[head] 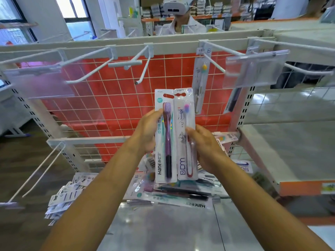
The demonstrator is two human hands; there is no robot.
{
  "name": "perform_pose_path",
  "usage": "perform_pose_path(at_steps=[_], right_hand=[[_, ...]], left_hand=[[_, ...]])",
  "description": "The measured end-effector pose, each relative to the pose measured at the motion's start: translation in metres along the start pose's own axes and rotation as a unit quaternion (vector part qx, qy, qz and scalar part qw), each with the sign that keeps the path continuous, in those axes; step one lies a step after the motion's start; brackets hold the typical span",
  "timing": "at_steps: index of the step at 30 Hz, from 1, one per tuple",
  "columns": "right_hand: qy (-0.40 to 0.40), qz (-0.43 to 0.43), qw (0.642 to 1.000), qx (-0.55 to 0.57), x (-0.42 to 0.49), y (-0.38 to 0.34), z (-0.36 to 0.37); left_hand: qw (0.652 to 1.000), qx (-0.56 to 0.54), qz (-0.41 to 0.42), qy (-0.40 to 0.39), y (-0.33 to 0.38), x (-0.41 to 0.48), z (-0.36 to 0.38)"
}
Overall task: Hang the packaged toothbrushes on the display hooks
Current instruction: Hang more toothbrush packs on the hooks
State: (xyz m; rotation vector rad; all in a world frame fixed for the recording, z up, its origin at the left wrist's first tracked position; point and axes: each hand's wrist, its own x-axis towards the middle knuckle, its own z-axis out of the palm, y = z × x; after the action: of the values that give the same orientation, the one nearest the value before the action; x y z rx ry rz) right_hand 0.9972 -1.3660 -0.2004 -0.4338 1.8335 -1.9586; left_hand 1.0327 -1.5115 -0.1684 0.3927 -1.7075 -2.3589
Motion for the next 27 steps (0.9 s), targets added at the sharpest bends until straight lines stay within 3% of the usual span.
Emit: perform_pose_path(at_steps=[7,19,27], right_hand=[[0.045,-0.009,0.999,0.017,-0.010,0.012,0.019],[0.141,-0.038,0.988,0.050,-0.029,0.020,0.028],[0.109,-0.057,0.989,0.078,-0.032,0.009,0.006]], left_hand=[[1.000,0.013,0.002,0.012,-0.005,-0.008,-0.015],[0.992,0.082,0.014,-0.091,-0.017,-0.028,-0.018],[0.995,0.076,0.008,-0.061,-0.021,-0.021,0.004]])
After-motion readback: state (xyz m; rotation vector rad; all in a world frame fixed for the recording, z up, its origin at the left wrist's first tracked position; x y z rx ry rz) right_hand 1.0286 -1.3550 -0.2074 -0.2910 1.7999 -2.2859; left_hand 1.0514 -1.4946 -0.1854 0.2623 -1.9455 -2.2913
